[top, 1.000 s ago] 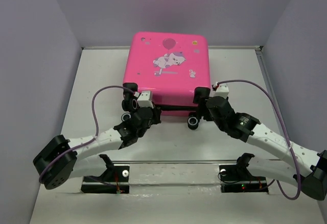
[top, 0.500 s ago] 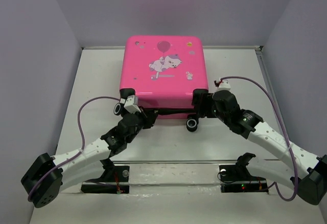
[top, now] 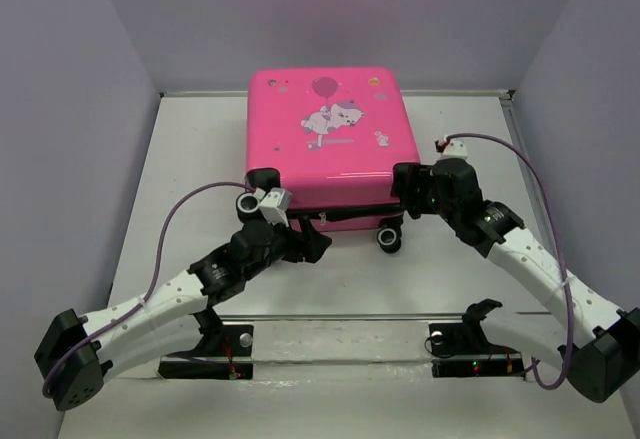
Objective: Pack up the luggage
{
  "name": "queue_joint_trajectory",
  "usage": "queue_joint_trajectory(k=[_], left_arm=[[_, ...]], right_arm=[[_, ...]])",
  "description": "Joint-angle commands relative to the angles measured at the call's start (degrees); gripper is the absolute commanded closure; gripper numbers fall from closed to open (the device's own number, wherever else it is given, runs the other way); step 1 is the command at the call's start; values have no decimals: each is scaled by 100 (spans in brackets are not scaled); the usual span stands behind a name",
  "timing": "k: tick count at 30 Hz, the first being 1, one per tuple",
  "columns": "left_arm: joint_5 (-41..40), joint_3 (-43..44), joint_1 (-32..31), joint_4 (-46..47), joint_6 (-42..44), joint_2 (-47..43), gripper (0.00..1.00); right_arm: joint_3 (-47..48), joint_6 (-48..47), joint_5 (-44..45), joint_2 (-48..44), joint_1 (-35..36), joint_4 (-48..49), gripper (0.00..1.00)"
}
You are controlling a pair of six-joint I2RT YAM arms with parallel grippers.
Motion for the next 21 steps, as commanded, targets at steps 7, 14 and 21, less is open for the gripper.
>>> queue_joint_trajectory(k=[7,14,21], left_arm=[[537,2114,713,-1884,121,-290,4],[2198,2210,978,-1612,-98,-625,1],[961,2474,1057,-2464,420,-98,1]], right_arm=[[735,-876,165,453,-1801,358,93],[542,-850,-310,313,-1872,657,93],[629,-937,-836,59,-1872,499,37]])
